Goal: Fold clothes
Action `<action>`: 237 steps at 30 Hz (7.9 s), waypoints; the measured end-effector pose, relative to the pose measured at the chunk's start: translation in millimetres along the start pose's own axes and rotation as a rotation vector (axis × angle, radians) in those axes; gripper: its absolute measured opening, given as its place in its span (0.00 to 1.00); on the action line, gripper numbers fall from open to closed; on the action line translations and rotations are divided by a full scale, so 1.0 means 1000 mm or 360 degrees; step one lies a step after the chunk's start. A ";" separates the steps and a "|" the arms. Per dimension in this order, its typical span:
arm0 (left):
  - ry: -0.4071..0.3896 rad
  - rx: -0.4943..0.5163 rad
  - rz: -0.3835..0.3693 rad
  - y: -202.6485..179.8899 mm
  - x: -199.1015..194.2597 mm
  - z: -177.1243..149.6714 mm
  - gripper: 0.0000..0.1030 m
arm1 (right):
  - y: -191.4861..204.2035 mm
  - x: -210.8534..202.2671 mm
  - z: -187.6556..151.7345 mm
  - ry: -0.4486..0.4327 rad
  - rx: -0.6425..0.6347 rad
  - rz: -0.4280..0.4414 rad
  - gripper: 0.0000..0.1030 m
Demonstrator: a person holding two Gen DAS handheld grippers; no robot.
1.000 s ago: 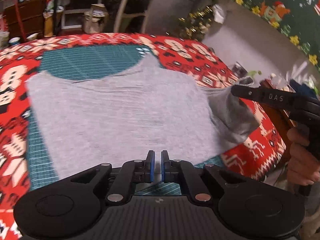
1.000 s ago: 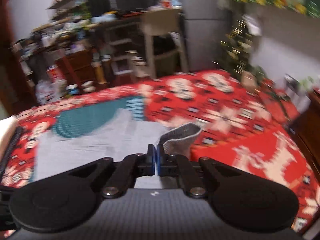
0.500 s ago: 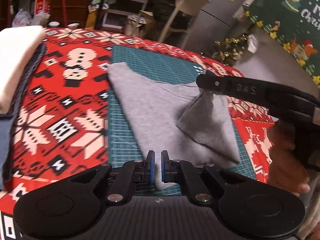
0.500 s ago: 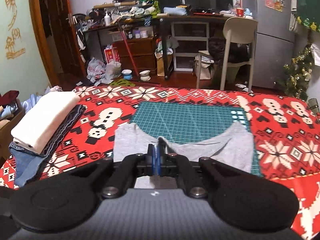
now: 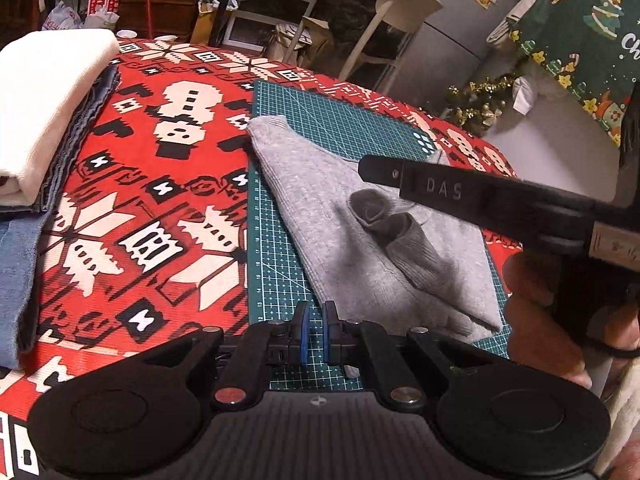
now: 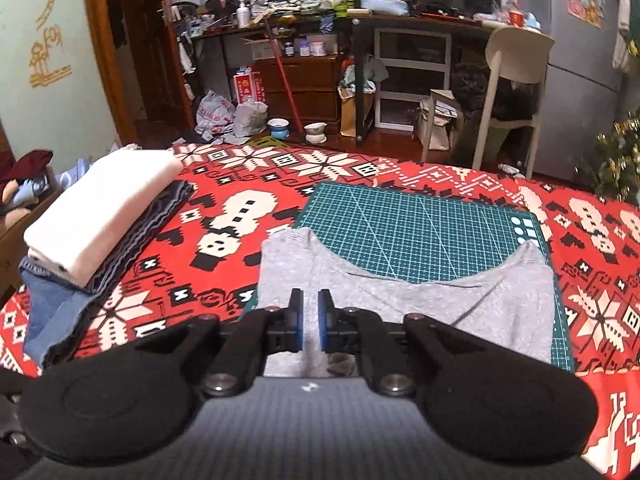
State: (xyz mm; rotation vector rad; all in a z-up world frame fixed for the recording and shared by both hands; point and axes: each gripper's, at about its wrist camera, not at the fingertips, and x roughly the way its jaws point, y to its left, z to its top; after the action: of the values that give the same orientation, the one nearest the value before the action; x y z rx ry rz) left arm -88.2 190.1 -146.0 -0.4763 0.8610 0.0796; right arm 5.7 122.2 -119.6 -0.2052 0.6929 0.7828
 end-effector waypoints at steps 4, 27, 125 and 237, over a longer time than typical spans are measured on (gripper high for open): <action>-0.0012 0.0013 -0.0003 -0.004 -0.001 0.002 0.04 | -0.003 -0.019 -0.004 -0.0031 -0.0018 0.0020 0.13; 0.0021 0.0054 0.0003 -0.007 0.018 0.010 0.06 | -0.034 0.006 -0.006 0.0181 0.0144 0.0048 0.29; -0.0157 0.0263 0.0110 -0.041 0.050 0.071 0.25 | -0.110 -0.066 -0.062 0.0196 0.0308 -0.0004 0.30; -0.0222 0.0402 0.0254 -0.075 -0.019 -0.034 0.89 | -0.107 -0.146 -0.110 0.0100 0.0325 -0.0226 0.99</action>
State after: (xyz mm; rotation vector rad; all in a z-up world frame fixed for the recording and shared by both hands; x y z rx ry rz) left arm -105.2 111.2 -122.9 -0.1630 0.7581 0.1468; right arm -46.5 -83.2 -118.2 -0.0924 0.8034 0.5674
